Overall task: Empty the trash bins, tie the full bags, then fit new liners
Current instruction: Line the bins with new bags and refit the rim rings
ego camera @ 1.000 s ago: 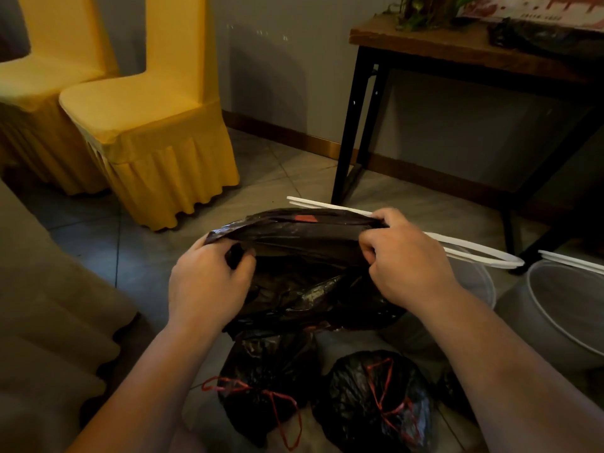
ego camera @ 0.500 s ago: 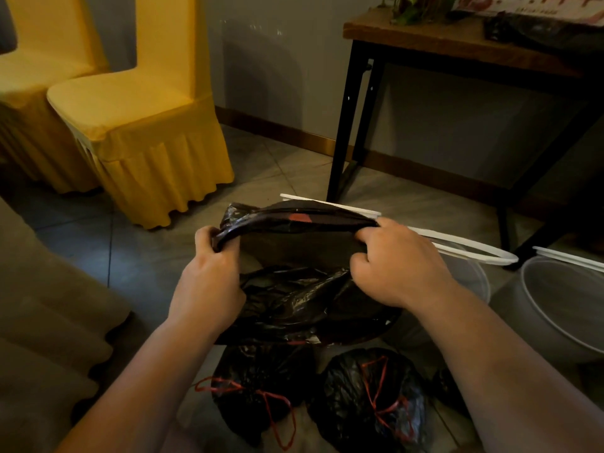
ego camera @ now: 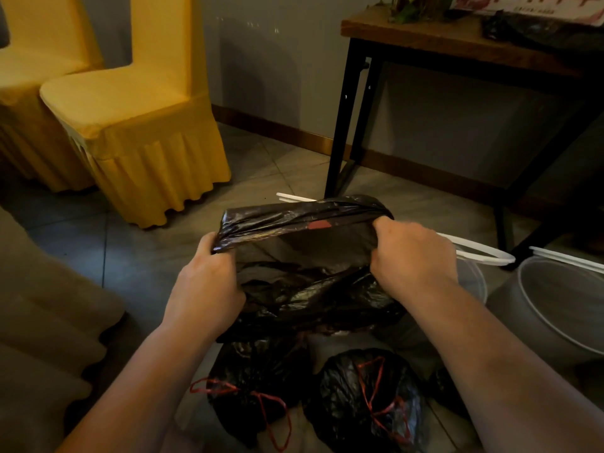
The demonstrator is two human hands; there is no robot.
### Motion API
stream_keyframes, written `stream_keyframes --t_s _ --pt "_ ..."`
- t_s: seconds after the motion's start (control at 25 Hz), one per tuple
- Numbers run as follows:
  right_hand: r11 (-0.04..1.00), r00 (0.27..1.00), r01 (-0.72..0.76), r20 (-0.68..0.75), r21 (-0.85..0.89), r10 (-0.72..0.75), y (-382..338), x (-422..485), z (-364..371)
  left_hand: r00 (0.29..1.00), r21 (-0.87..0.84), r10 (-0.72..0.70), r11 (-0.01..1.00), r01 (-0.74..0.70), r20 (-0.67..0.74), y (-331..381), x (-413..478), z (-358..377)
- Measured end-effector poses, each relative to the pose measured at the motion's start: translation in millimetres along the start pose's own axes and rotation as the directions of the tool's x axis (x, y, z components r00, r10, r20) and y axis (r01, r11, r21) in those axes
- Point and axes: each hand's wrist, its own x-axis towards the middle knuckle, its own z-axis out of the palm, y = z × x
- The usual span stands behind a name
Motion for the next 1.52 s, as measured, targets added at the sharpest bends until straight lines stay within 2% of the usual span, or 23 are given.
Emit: stream_keyframes --t_s 0.12,0.24,0.32,0.4,0.48,0.56,0.64,0.72,0.8,0.92,1.04,1.12,1.2,1.28,1.4,1.52 --pt "0.995 0.996 0.09 -0.022 0.048 -0.089 3.2 3.8 -2.3 0.998 -0.044 -0.03 0.999 0.027 -0.056 4.6 -2.0 -3.1" --pt "0.983 0.992 0.12 -0.053 0.138 -0.114 2.4 4.6 0.6 0.971 -0.095 -0.107 0.992 0.089 -0.215 13.7 -3.5 -11.5" --pt "0.974 0.988 0.148 -0.065 0.172 -0.139 4.2 4.2 7.1 0.951 -0.086 -0.095 0.994 0.072 -0.295 18.1 -3.4 -13.4" --pt "0.934 0.977 0.21 -0.024 0.289 -0.212 8.7 4.6 11.1 0.945 -0.092 -0.068 0.995 0.041 -0.319 19.2 -2.0 -14.5" --pt "0.859 0.956 0.248 0.028 0.448 -0.291 13.0 4.5 7.8 0.96 -0.087 -0.054 0.996 0.032 -0.274 16.4 0.1 -13.3" --pt "0.832 0.941 0.247 0.084 0.496 -0.329 16.0 3.4 6.2 0.987 -0.03 -0.054 0.998 0.049 -0.153 9.8 4.8 -9.1" --pt "0.888 0.942 0.194 0.173 0.417 -0.287 18.3 4.5 10.2 0.995 0.0 -0.092 0.996 0.092 -0.031 1.3 10.9 -4.2" --pt "0.965 0.941 0.112 0.286 0.239 -0.18 22.5 5.5 17.8 0.988 0.008 -0.129 0.992 0.129 0.082 -4.4 15.8 1.7" --pt "0.987 0.954 0.095 0.271 0.126 -0.127 27.9 7.7 23.2 0.984 0.0 -0.097 0.995 0.098 0.147 -6.3 17.4 6.9" --pt "0.988 0.97 0.136 0.195 0.077 -0.148 30.5 5.9 28.5 0.981 -0.038 -0.029 0.999 0.037 0.194 -10.7 16.6 17.2" --pt "0.996 0.951 0.079 0.296 0.053 -0.091 30.0 -0.7 40.7 0.957 -0.051 0.0 0.999 0.016 0.29 -14.6 12.6 28.1" --pt "0.998 0.923 0.05 0.379 0.036 -0.06 32.1 6.9 49.5 0.951 -0.106 0.069 0.994 -0.038 0.302 -15.7 13.5 34.4" --pt "0.999 0.902 0.034 0.428 0.042 -0.049 34.3 30.2 59.4 0.947 -0.164 0.131 0.983 -0.086 0.294 -12.5 23.5 38.5" --pt "0.996 0.886 -0.021 0.464 0.082 -0.02 34.2 57.5 74.9 0.94 -0.148 0.136 0.985 -0.093 0.314 -2.9 42.1 43.9" --pt "0.957 0.862 -0.171 0.506 0.233 0.031 34.7 89.5 108.5 0.927 -0.108 0.154 0.986 -0.123 0.343 11.2 80.0 55.1" --pt "0.882 0.86 -0.286 0.507 0.375 0.063 38.8 114.1 147.3 0.904 -0.061 0.225 0.974 -0.218 0.363 15.1 118.2 71.4"
